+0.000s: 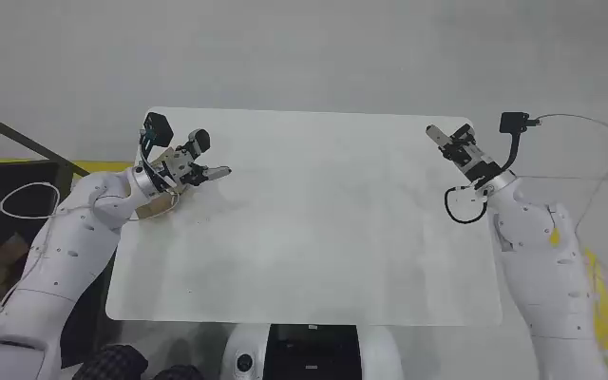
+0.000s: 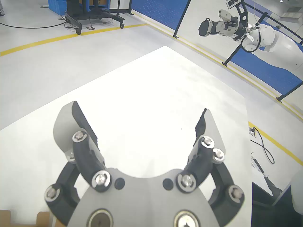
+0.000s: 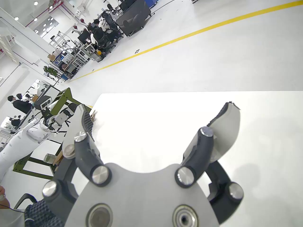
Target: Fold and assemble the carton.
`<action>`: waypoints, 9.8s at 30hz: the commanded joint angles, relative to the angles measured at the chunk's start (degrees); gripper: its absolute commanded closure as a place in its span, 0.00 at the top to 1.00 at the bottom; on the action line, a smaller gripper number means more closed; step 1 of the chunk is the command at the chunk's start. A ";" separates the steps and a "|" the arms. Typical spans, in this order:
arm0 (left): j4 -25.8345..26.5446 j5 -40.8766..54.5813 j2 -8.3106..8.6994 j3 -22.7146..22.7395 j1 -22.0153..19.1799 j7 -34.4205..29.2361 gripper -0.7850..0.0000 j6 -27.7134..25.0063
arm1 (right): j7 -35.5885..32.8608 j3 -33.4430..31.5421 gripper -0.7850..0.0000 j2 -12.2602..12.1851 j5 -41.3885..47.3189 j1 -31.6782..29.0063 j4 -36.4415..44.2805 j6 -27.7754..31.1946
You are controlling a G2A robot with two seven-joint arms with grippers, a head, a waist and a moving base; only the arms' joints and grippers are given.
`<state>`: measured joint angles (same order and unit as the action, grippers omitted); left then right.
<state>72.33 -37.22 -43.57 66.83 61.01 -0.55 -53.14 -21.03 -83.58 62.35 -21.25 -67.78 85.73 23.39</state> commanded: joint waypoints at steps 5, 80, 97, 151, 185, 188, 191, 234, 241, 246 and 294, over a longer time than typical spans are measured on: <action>0.00 0.00 0.00 0.00 0.00 0.00 1.00 0.00 | 0.00 0.00 1.00 0.00 0.00 0.00 0.00 0.00; 7.77 7.59 1.17 44.30 52.07 6.73 1.00 -0.39 | 0.00 0.00 1.00 0.00 0.00 0.00 0.00 0.00; -9.25 14.36 -1.62 41.34 46.44 8.45 1.00 8.64 | 0.00 0.00 1.00 0.00 0.00 0.00 0.00 0.00; -44.80 50.74 -8.76 27.28 6.14 -28.48 0.25 14.94 | 0.00 0.00 1.00 0.00 0.00 0.00 0.00 0.00; -17.01 76.07 -10.80 30.17 9.62 -45.13 0.00 30.91 | 0.00 0.00 1.00 0.00 0.00 0.00 0.00 0.00; -12.22 76.94 -11.30 28.72 11.23 -45.18 0.00 32.20 | 0.00 0.00 1.00 0.00 0.00 0.00 0.00 0.00; -7.60 76.73 -11.79 26.81 12.49 -45.03 0.00 32.82 | 0.00 0.00 1.00 0.00 0.00 0.00 0.00 0.00; -2.93 71.15 -15.20 11.93 3.98 -50.09 0.00 30.87 | -5.55 -0.82 1.00 0.19 13.79 -1.83 0.63 -2.39; -9.54 73.07 -17.37 4.63 -2.60 -55.95 0.00 26.84 | -15.45 -1.91 1.00 -0.01 28.50 -5.82 6.30 -6.77; -14.59 76.09 -19.24 -0.03 -7.96 -61.01 0.00 23.71 | -17.41 -0.66 1.00 0.25 35.81 -8.98 10.89 -9.17; -22.39 80.59 -23.09 -5.74 -15.85 -74.42 0.00 24.42 | -34.73 8.95 0.82 0.81 47.67 -11.01 9.72 -7.08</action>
<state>50.07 43.15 -66.57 61.23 45.26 -74.36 -28.80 -55.53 -74.90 63.13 26.31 -79.01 95.80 16.14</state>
